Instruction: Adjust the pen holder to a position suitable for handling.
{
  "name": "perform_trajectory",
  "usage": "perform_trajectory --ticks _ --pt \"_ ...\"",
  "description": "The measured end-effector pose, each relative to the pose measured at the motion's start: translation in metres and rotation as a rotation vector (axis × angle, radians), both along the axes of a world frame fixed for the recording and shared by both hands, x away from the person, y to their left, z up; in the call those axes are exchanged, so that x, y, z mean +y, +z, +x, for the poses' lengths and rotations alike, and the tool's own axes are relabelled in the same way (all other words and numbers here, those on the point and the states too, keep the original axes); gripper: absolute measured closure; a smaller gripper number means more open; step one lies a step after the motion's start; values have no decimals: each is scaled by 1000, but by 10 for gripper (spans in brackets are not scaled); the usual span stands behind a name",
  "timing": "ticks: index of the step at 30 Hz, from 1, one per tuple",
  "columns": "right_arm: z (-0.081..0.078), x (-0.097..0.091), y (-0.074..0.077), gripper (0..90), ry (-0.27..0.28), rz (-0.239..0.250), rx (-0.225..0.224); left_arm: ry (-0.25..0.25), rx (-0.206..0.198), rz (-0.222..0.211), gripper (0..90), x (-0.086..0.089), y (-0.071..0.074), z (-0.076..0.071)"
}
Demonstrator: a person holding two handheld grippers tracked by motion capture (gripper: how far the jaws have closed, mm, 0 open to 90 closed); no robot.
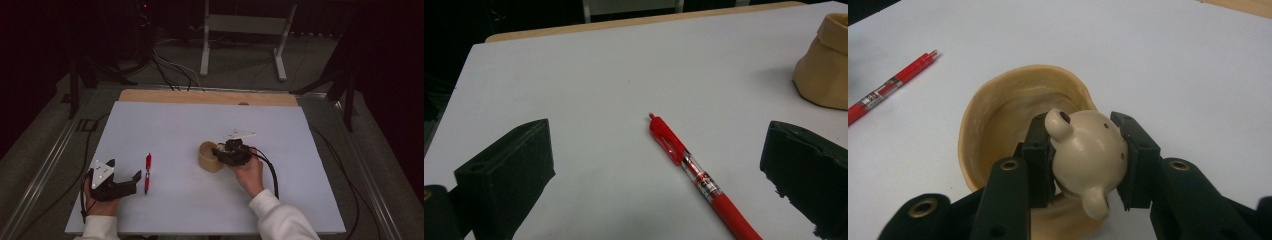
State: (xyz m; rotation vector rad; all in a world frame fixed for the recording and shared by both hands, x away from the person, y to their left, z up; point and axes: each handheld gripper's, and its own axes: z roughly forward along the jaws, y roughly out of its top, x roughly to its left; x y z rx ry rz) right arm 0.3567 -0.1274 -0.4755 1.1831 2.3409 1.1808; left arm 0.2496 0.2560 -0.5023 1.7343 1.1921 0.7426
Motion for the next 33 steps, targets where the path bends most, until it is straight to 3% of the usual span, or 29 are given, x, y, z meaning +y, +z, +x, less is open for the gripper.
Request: perform_trajectory --ticks 3,8,11,13,15,19,23,25,33 --pt "2 -3 -1 601 10 29 32 -2 1 1 14 0 0 0" --pt "4 -7 0 328 29 51 54 -1 3 -1 14 0 0 0" --pt "-1 -11 6 152 -8 33 -18 -1 2 0 13 0 0 0" --pt "-5 -15 11 100 -18 23 -69 -1 2 0 14 0 0 0" --pt "-8 -21 17 16 -12 34 -80 -1 3 1 13 0 0 0" --pt "-16 -36 24 0 -31 29 -120 1 2 0 13 0 0 -1" --pt "-29 -53 25 0 -62 -10 -167 2 2 -1 14 1 0 -1" --pt "-35 -62 25 0 -68 -1 -185 2 2 1 14 0 0 -1" --pt "-54 -94 20 0 -122 1 -219 6 2 3 13 0 1 -1"
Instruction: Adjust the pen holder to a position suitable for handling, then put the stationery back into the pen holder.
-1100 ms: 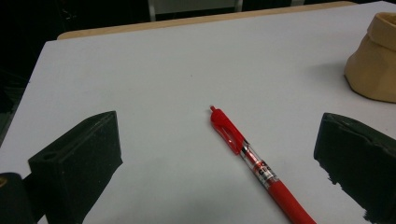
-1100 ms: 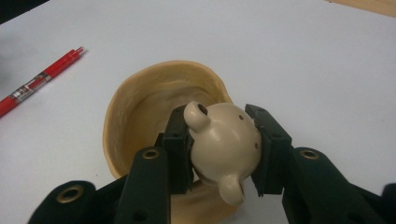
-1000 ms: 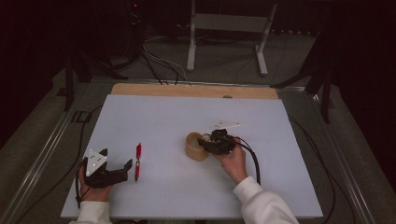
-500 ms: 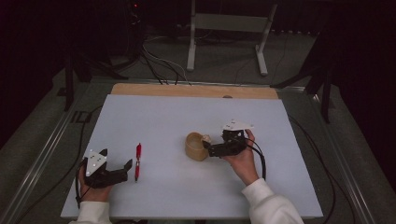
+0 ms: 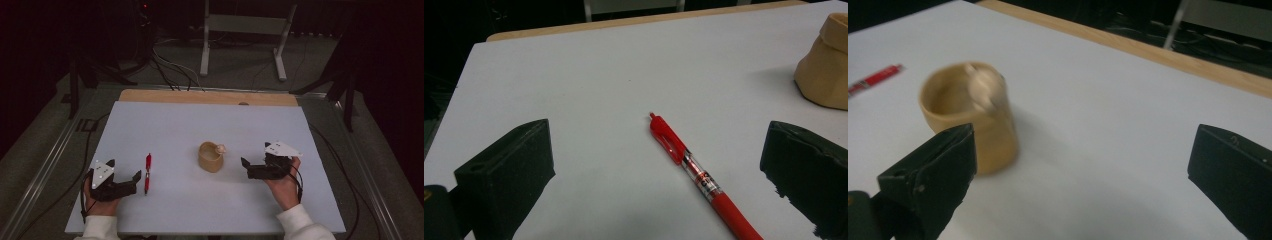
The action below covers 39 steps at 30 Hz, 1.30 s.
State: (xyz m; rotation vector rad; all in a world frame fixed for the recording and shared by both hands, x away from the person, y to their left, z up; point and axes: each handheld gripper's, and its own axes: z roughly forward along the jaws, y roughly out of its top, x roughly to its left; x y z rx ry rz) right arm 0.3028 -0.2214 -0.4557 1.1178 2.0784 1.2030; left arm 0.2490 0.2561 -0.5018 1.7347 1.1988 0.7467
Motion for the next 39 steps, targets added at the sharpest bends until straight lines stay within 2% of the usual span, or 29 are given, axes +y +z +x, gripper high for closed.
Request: perform_trajectory --ticks 9,11,15,19,24,33,39 --pt "-15 -32 -21 0 -71 7 19 0 -2 2 13 0 1 0" --pt "-19 -40 -26 0 -84 38 33 1 -6 1 13 0 2 -1" --pt "-29 -53 -29 0 -94 68 11 1 -10 2 14 -1 3 -3" --pt "-38 -61 -31 0 -105 74 -32 -1 -15 5 13 -2 5 -5" --pt "-43 -72 -33 0 -120 101 -45 -1 -8 2 14 -5 7 -7" --pt "-45 -77 -38 0 -122 94 -52 -1 29 19 14 -19 7 -15" --pt "-44 -76 -40 0 -122 92 -53 4 67 61 14 -31 3 -17"
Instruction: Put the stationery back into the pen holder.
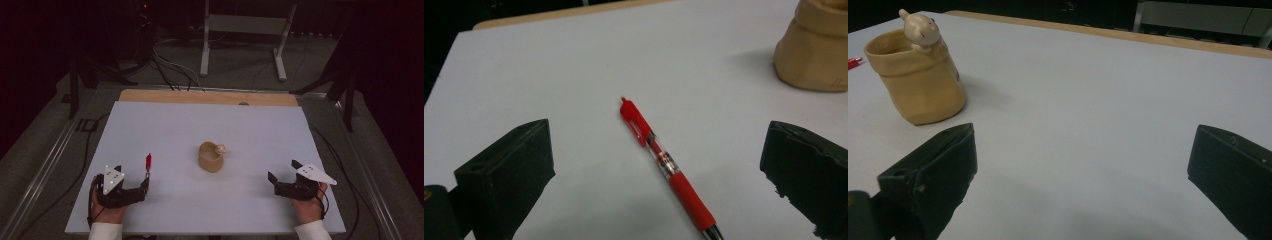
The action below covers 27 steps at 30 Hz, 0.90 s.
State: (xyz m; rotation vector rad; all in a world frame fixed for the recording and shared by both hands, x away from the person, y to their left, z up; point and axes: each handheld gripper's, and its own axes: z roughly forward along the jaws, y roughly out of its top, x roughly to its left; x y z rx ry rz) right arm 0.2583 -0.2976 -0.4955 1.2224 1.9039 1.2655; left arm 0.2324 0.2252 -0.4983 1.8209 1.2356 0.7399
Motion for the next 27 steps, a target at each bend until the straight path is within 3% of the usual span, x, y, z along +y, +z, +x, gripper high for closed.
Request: perform_trajectory --ticks 20,27 --pt "1 1 -3 0 -6 5 12 -37 154 32 26 -19 -15 5" --pt "1 1 -2 0 -8 10 10 -41 180 44 228 -19 -17 2"
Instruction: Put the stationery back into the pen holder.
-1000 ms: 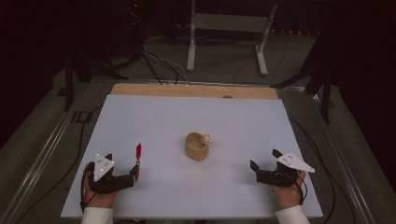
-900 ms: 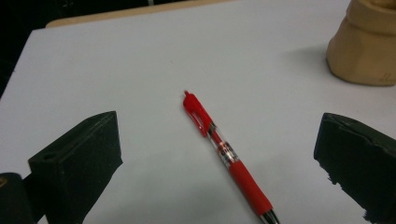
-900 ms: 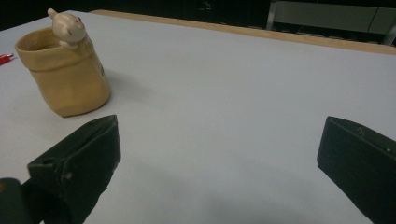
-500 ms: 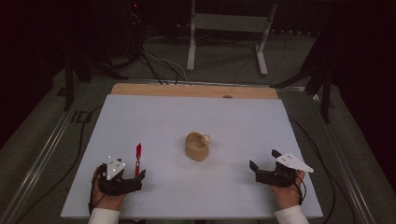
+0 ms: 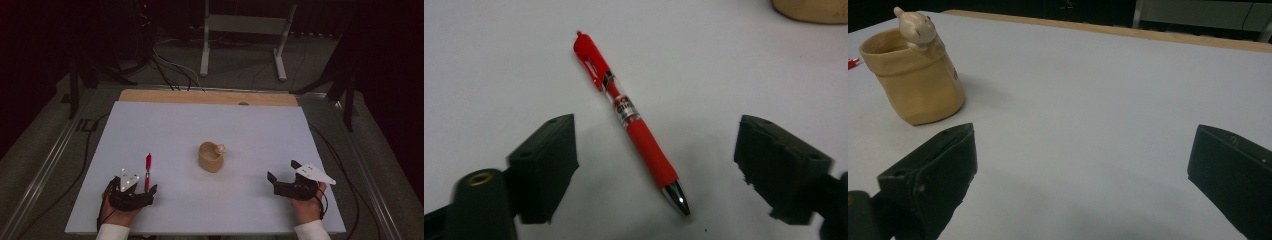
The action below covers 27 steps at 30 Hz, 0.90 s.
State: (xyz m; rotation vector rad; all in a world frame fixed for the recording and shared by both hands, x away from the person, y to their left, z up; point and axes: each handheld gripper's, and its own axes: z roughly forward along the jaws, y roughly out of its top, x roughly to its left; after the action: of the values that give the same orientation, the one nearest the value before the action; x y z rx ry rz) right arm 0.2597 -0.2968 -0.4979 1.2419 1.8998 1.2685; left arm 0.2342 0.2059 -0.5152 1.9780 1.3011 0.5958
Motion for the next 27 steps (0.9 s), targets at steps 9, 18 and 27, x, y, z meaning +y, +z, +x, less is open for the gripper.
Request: perform_trajectory --ticks 9,18,27 --pt "0 0 0 0 -1 5 -3 -21 36 8 522 2 -1 -2" --pt "0 0 0 0 -1 4 -2 8 81 37 689 5 -4 1" --pt "0 1 0 0 2 0 2 22 92 29 772 8 -3 3"
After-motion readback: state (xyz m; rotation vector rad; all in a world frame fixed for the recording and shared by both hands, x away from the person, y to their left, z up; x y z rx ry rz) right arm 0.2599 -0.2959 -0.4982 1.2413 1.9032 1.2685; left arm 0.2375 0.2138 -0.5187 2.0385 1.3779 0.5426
